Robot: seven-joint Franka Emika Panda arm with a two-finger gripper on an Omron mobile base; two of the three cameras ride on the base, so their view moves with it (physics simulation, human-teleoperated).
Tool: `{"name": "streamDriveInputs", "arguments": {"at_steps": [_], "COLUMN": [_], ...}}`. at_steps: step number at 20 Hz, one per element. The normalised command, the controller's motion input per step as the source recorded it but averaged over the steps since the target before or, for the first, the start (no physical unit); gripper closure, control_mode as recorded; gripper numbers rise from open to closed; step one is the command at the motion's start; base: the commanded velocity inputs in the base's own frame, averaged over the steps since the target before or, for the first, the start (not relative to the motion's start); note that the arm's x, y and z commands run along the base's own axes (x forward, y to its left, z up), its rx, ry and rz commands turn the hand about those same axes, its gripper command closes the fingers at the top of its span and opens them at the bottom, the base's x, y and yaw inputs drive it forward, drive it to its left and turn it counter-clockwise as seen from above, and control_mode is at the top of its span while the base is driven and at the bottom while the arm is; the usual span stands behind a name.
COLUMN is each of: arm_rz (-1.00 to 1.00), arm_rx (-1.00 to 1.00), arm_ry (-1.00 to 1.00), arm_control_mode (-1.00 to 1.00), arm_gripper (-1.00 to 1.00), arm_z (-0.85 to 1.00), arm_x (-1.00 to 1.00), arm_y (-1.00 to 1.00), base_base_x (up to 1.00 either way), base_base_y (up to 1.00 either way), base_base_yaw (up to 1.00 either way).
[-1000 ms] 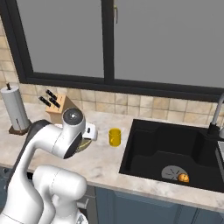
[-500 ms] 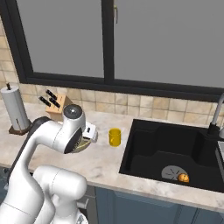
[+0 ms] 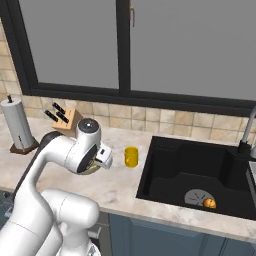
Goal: Clear the mugs and bowl far away from the sink.
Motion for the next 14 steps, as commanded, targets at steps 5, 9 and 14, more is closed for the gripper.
{"name": "streamDriveInputs", "arguments": {"at_steps": [5,9,14], "arm_rz": [-0.02,-0.05,-0.06], "arm_rx": [0.0,0.0,0.0], "arm_ry": [0.0,0.0,0.0], "arm_control_mode": [-1.0,-1.0,-1.0], "arm_gripper": [-1.0,-1.0,-1.0], "arm_z": [-0.45,-0.45,-0.37], "arm_x": [0.2,0.31,0.38], "arm_y": [0.0,0.0,0.0], "base_base_x": [0.0,0.0,0.0], "base_base_y": [0.0,0.0,0.0], "base_base_yaw": [0.0,0.0,0.0]}}
